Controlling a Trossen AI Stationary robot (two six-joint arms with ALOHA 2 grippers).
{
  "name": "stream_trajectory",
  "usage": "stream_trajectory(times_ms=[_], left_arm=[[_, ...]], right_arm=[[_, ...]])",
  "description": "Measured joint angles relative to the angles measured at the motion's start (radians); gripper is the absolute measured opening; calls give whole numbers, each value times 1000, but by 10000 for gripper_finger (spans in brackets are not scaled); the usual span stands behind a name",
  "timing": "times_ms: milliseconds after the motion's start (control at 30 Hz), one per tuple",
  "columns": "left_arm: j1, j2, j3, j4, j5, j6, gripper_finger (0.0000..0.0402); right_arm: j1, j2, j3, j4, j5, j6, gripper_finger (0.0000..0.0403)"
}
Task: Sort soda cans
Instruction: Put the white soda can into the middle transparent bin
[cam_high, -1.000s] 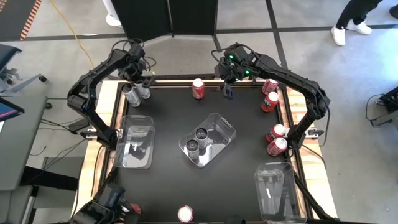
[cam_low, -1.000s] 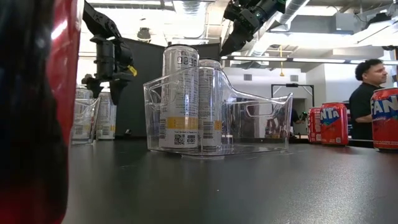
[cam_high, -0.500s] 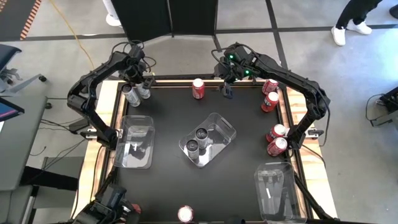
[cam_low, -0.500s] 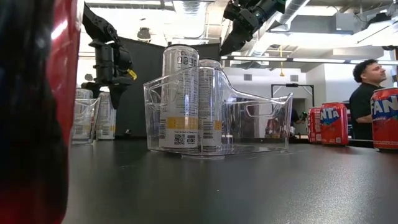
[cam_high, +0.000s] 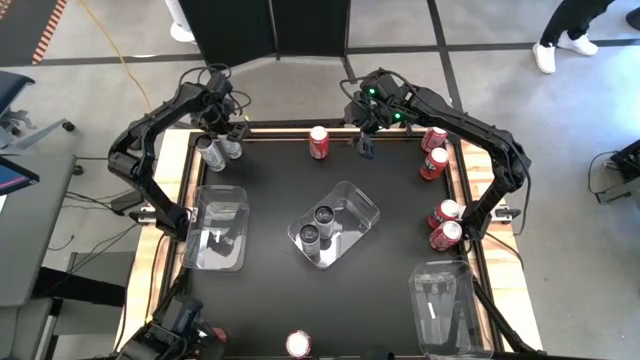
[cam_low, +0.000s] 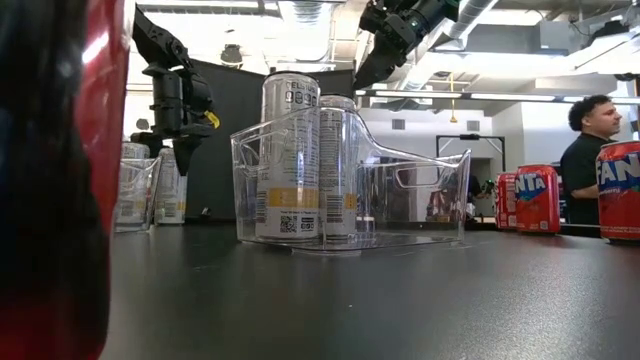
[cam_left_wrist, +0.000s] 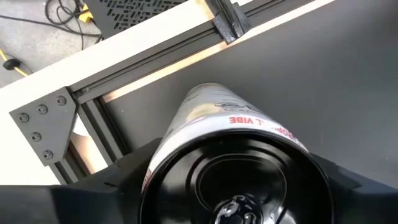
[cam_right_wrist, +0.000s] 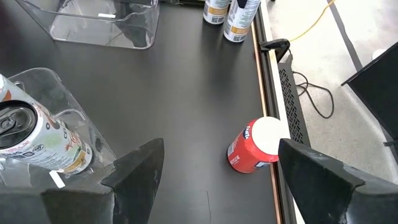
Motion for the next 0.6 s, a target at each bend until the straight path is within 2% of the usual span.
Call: stream_trajectory(times_ms=[133, 600], left_arm=[[0, 0, 1, 2, 0, -1, 260], [0, 0, 1, 3, 0, 5, 255]], right_arm=[[0, 0, 0, 0, 0, 0, 331], [0, 0, 0, 0, 0, -1, 331]])
